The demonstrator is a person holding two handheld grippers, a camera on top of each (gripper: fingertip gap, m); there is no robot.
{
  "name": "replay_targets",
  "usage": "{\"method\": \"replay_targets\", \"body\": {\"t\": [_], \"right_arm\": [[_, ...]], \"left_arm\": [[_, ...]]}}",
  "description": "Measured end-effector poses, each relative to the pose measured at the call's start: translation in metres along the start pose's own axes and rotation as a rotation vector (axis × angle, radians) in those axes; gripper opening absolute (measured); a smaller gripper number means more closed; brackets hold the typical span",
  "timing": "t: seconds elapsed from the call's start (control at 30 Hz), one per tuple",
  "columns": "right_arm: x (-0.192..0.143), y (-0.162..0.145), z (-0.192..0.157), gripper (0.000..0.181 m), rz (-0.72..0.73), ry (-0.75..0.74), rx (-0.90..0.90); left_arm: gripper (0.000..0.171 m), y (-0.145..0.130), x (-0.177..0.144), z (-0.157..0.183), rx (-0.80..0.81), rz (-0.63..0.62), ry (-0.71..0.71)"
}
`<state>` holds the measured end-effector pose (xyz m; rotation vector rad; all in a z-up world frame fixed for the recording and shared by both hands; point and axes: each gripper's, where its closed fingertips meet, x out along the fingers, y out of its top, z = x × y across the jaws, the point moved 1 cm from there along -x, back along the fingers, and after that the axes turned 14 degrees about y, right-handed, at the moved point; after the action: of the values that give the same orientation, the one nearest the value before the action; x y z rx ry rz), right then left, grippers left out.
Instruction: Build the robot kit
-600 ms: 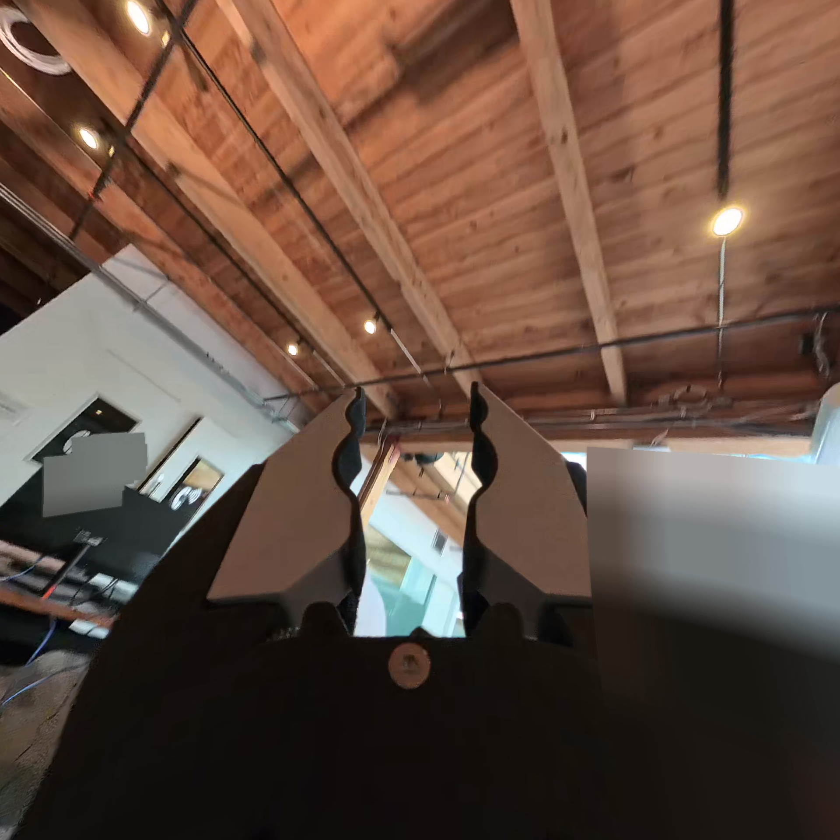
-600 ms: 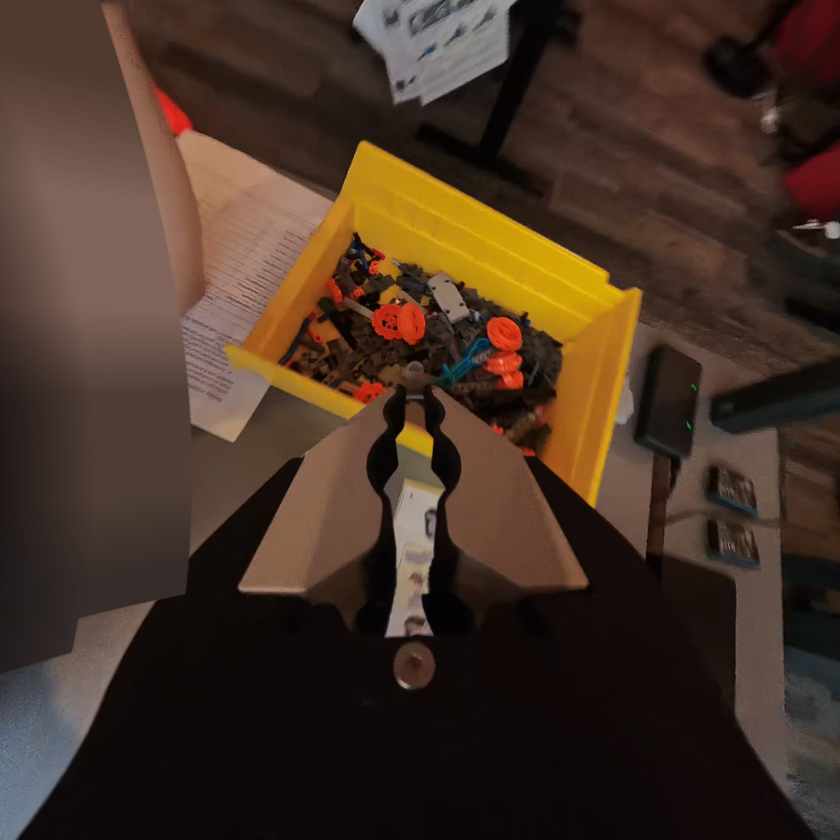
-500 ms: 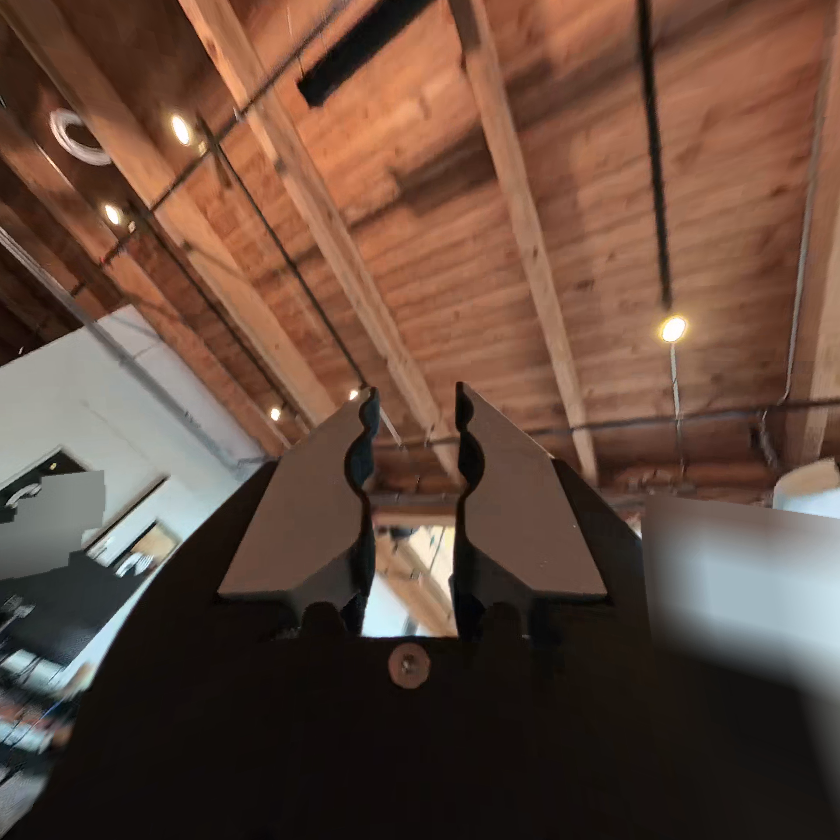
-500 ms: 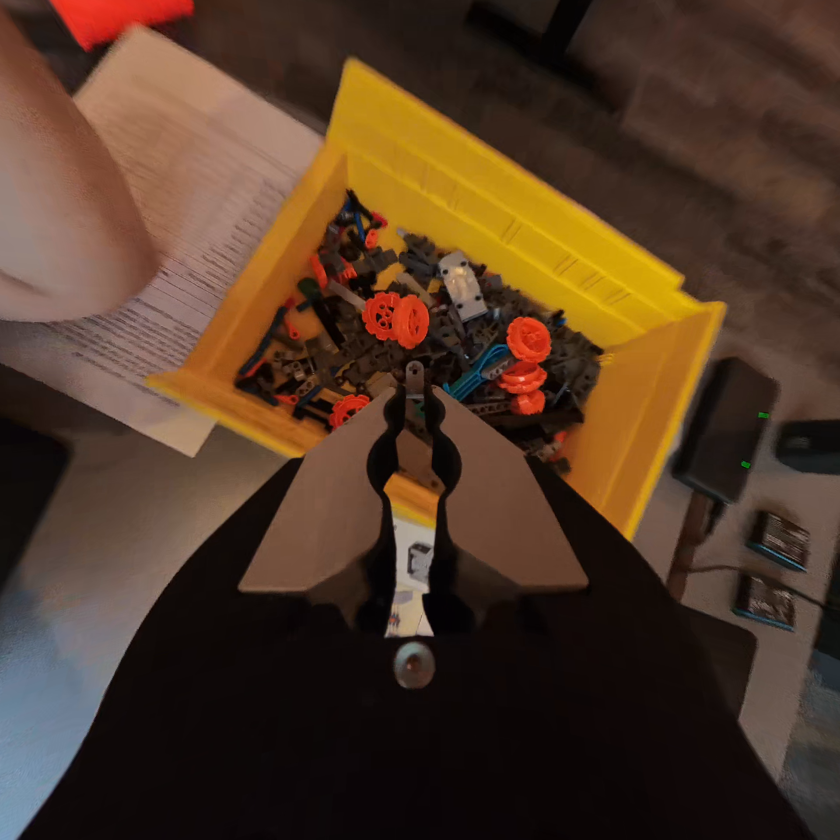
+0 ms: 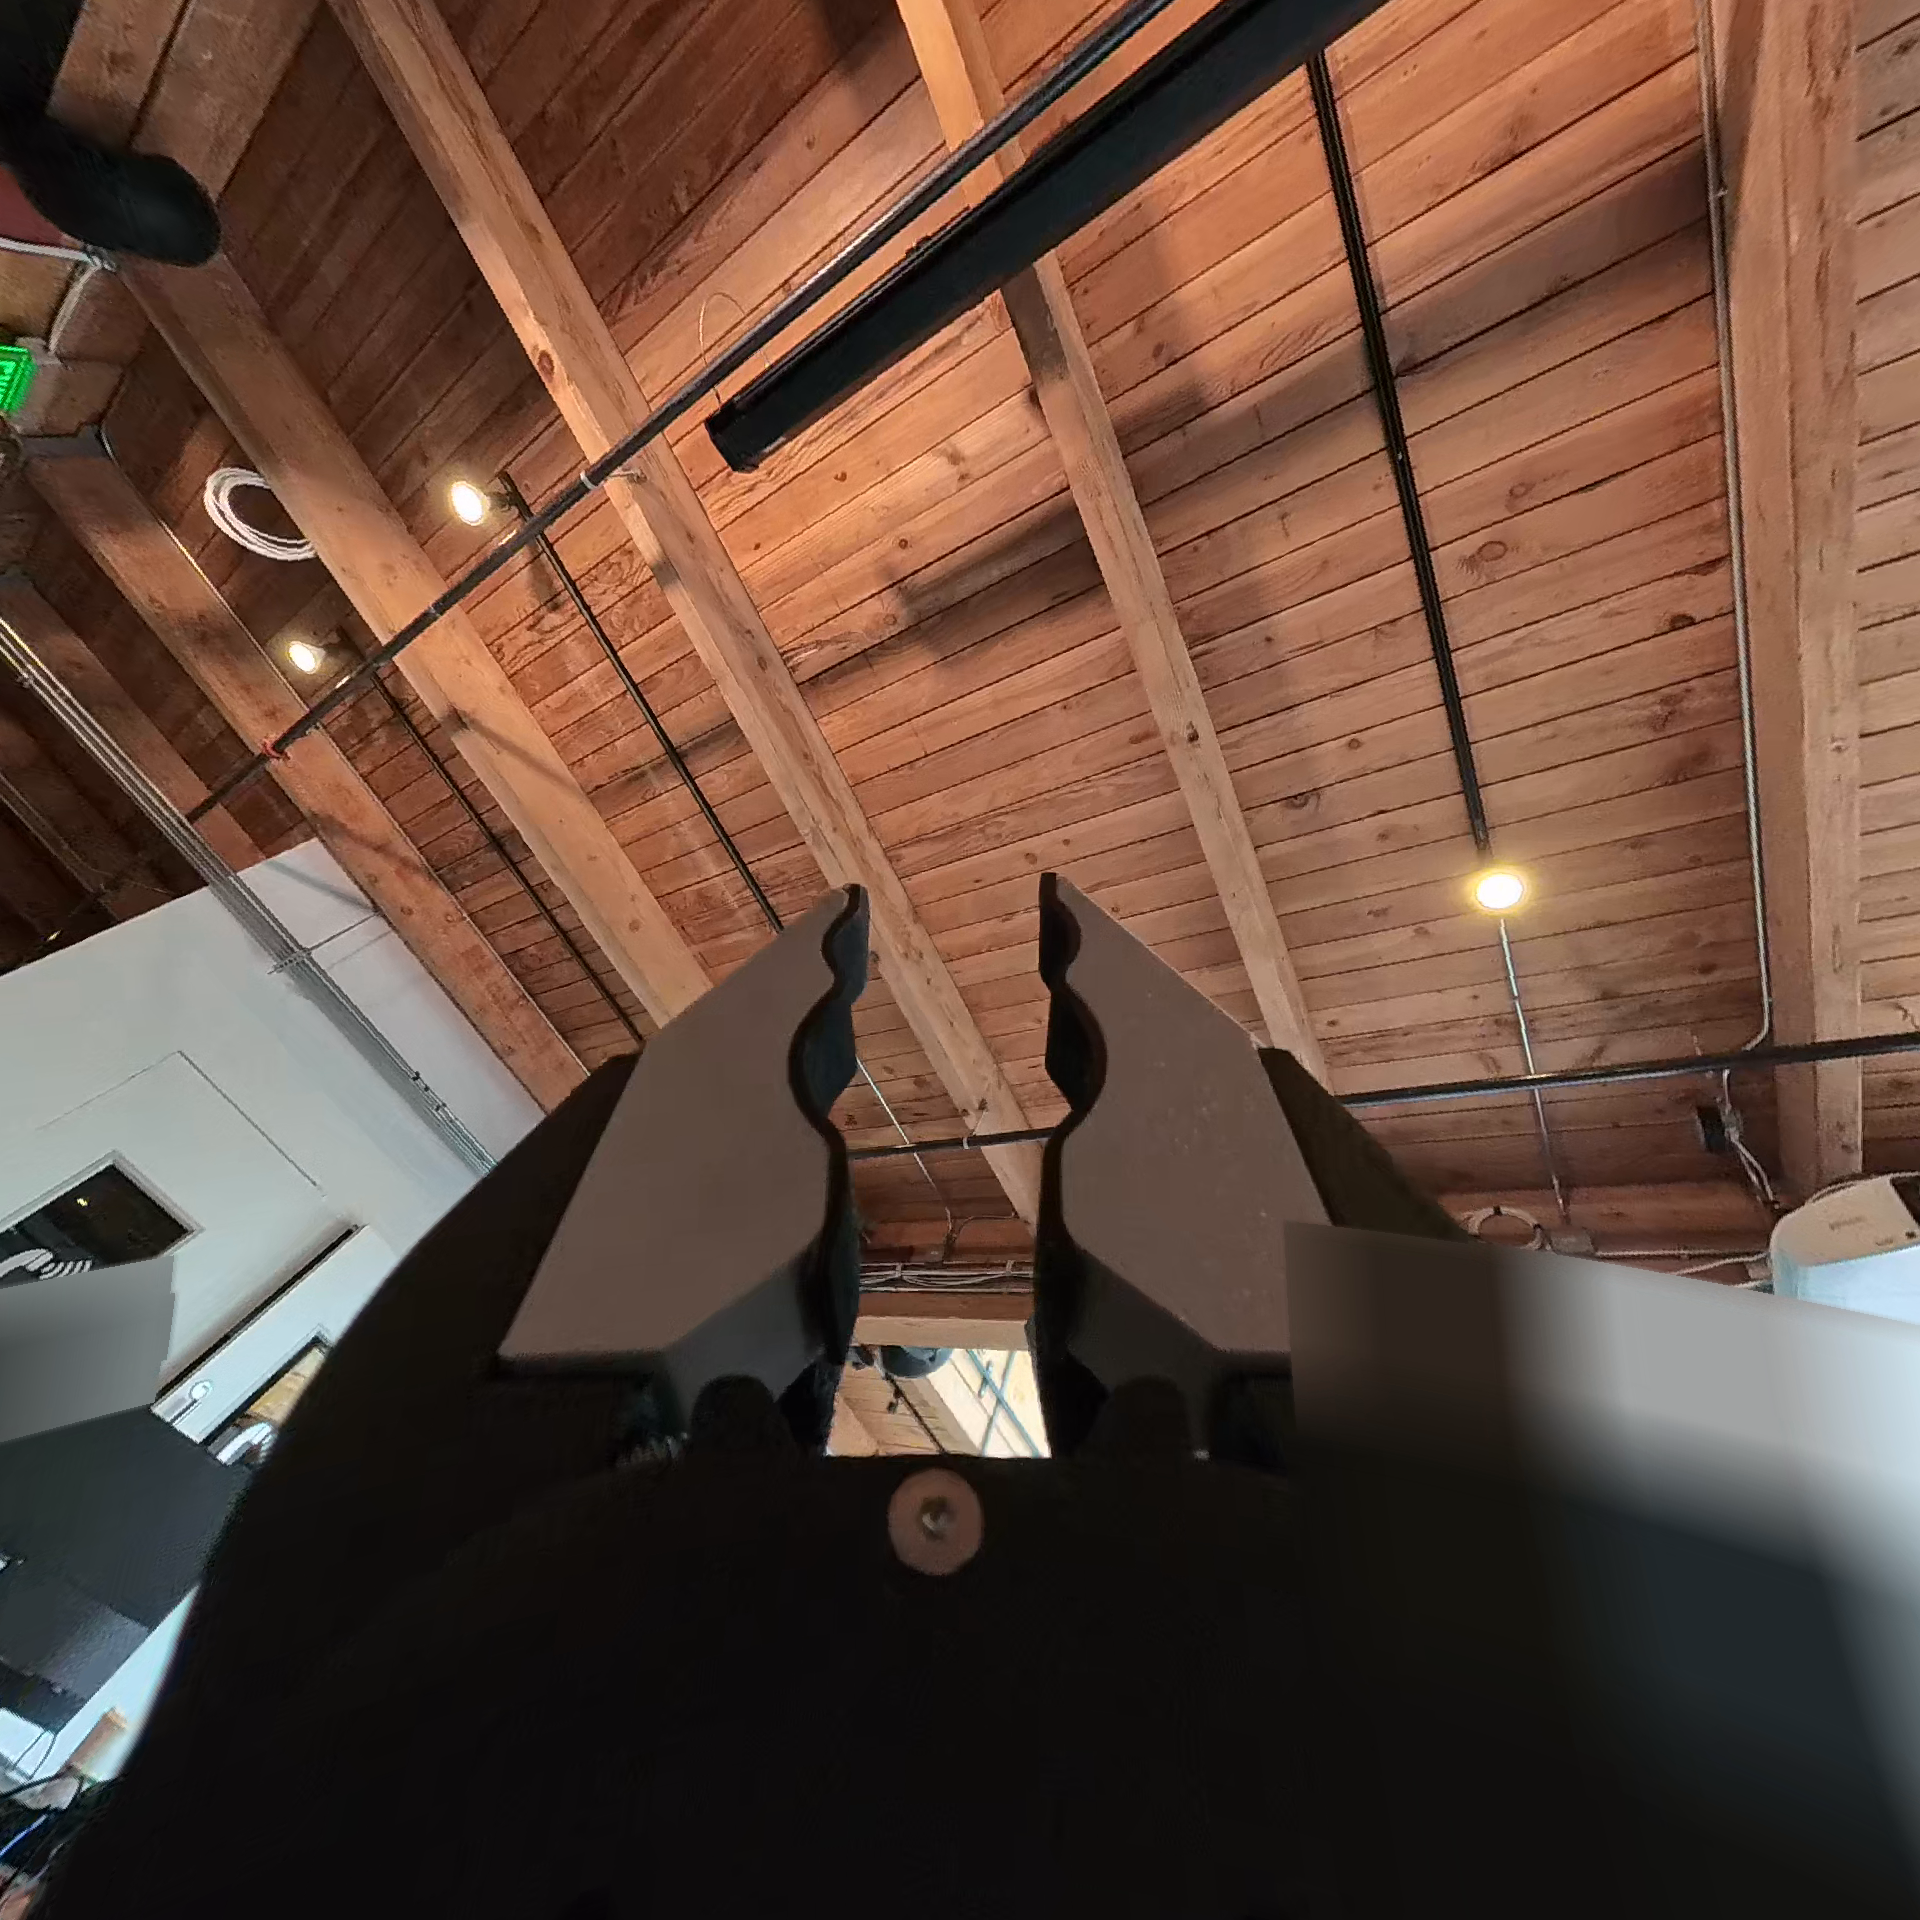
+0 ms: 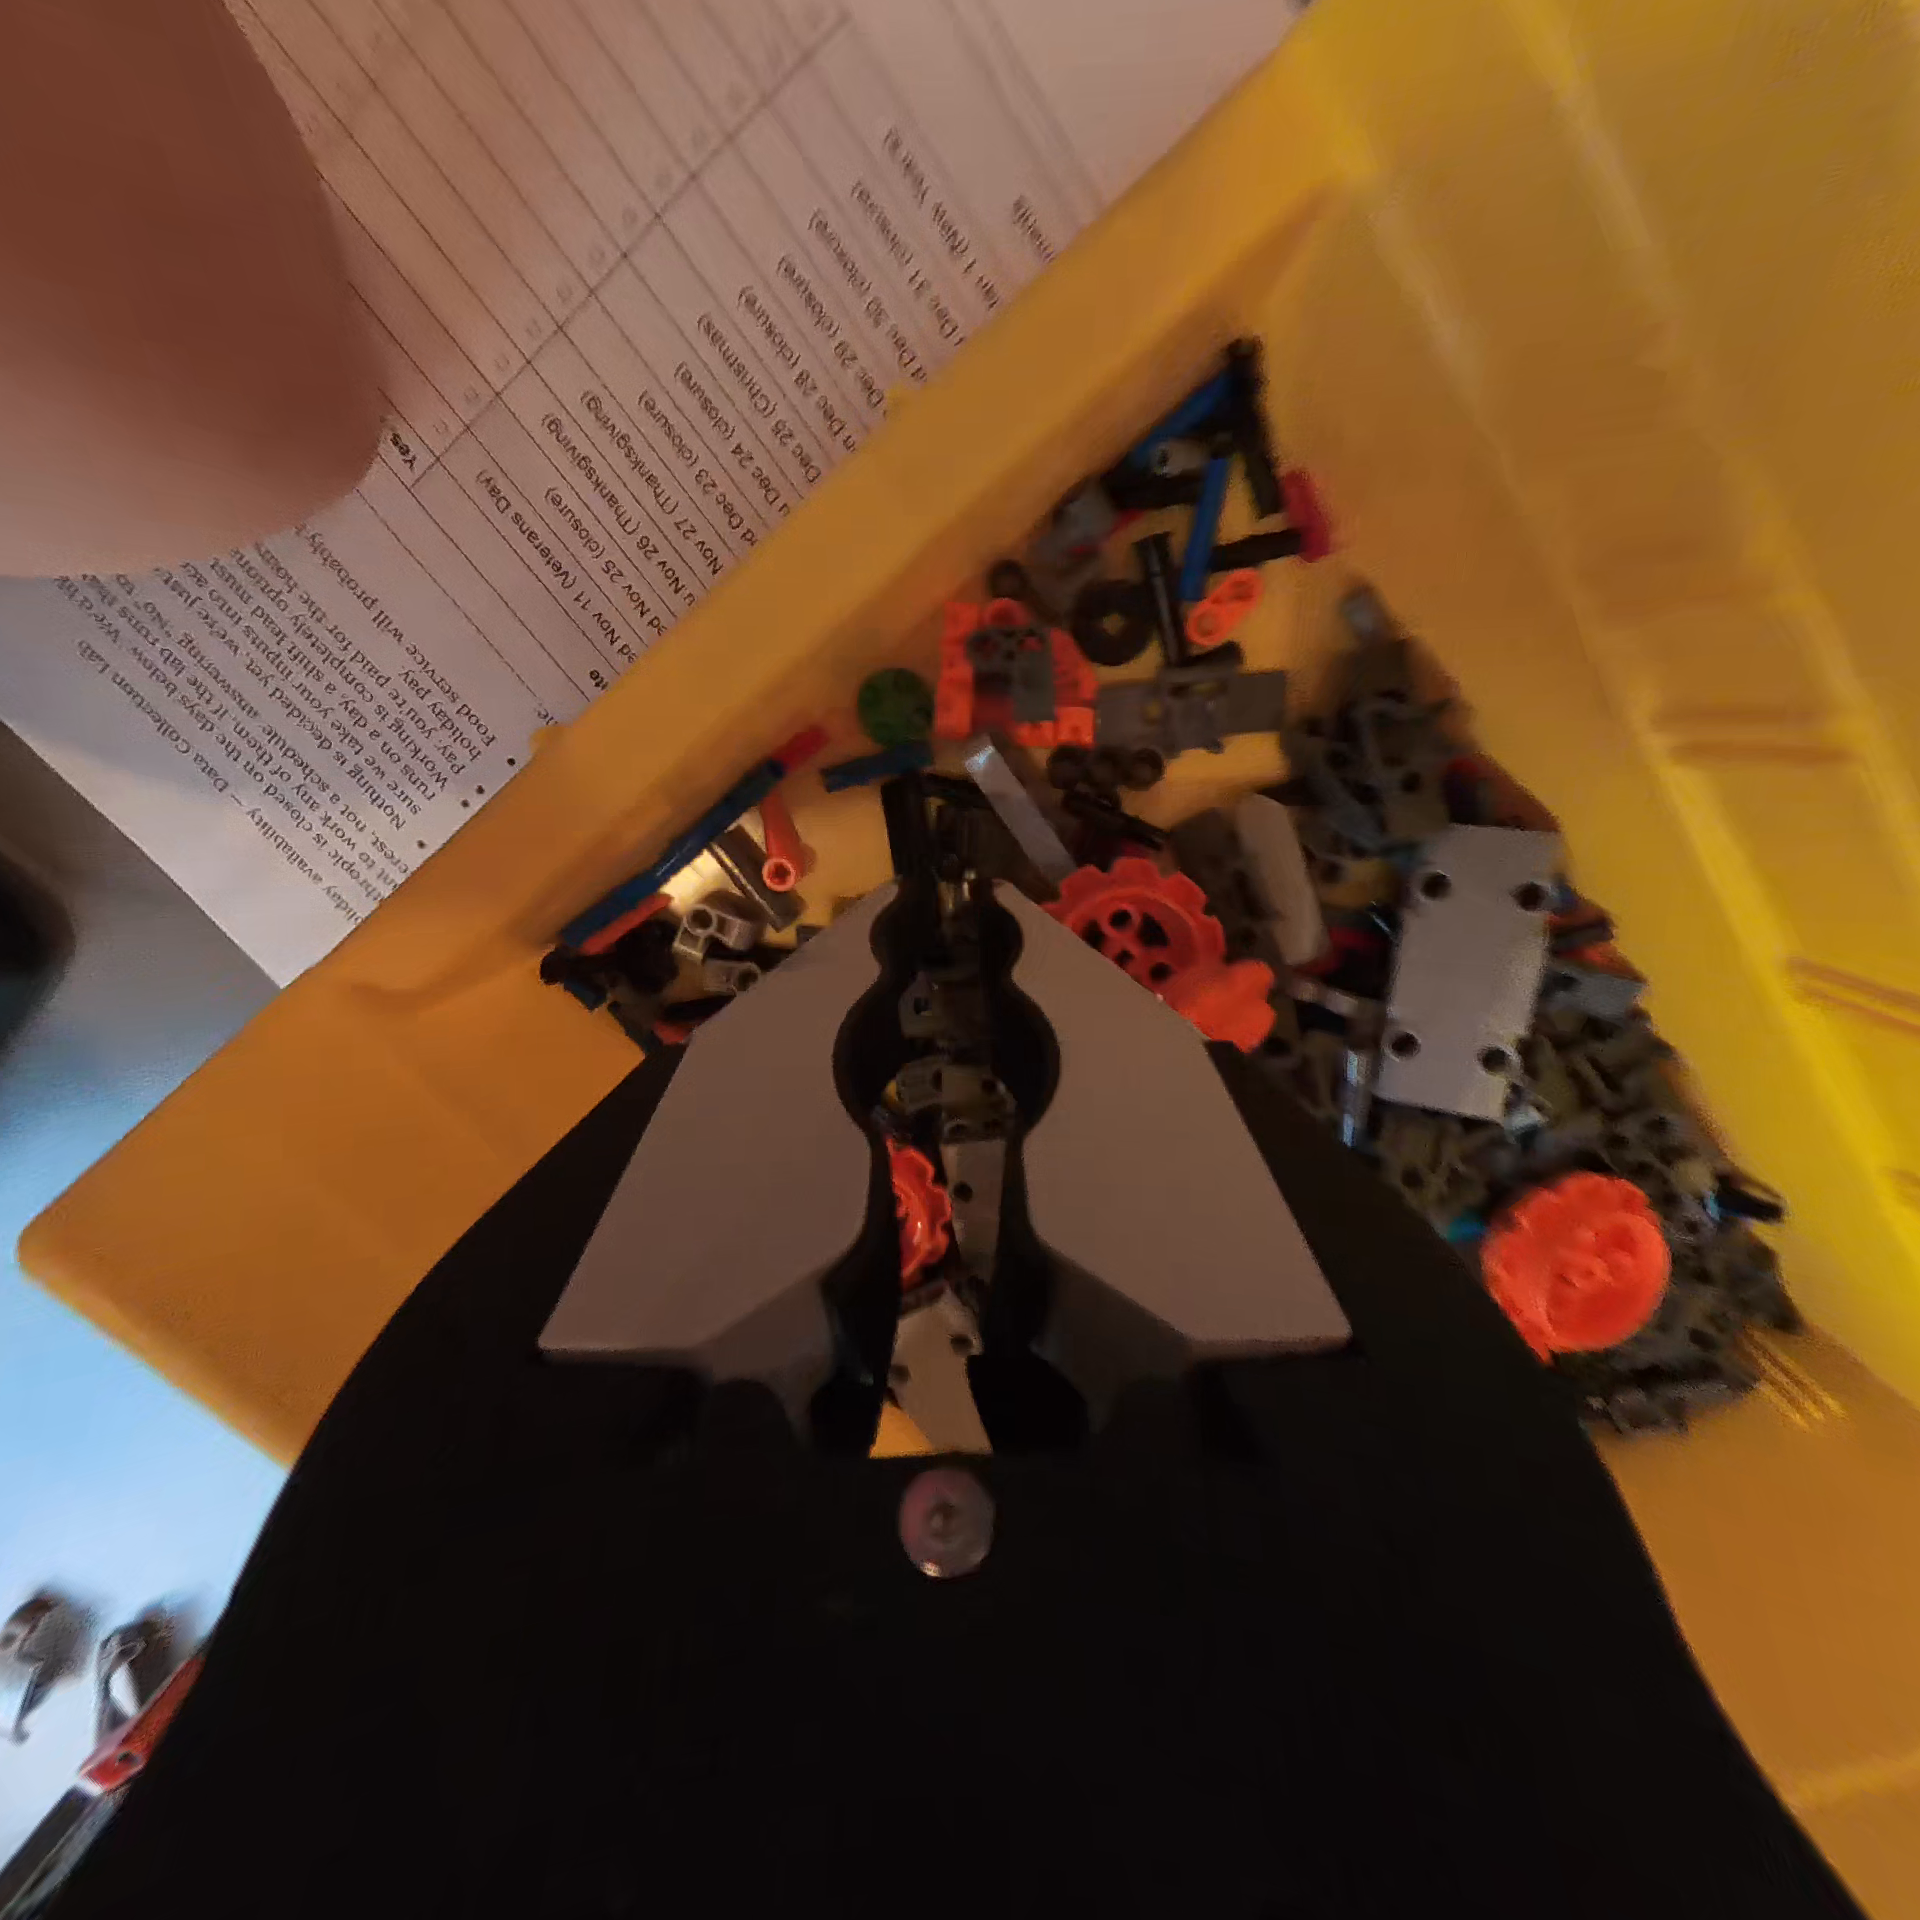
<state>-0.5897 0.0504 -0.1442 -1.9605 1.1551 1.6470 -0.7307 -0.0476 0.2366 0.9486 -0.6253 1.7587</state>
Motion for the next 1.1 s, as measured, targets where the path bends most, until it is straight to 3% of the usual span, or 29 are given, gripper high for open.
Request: {"method": "replay_targets", "body": {"t": [0.33,0.53,1.1], "right_arm": [[0.016,0.007,0.008,0.011,0.009,0.017,0.052],[0.017,0.003,0.002,0.012,-0.040,-0.014,-0.054],[0.021,0.014,0.010,0.021,0.022,0.015,-0.025]], "left_arm": [[0.029,0.010,-0.003,0.000,0.008,0.033,-0.002],[0.029,0.014,-0.005,0.001,0.006,0.050,-0.006],[0.026,0.013,-0.005,0.003,0.016,0.053,-0.015]]}}
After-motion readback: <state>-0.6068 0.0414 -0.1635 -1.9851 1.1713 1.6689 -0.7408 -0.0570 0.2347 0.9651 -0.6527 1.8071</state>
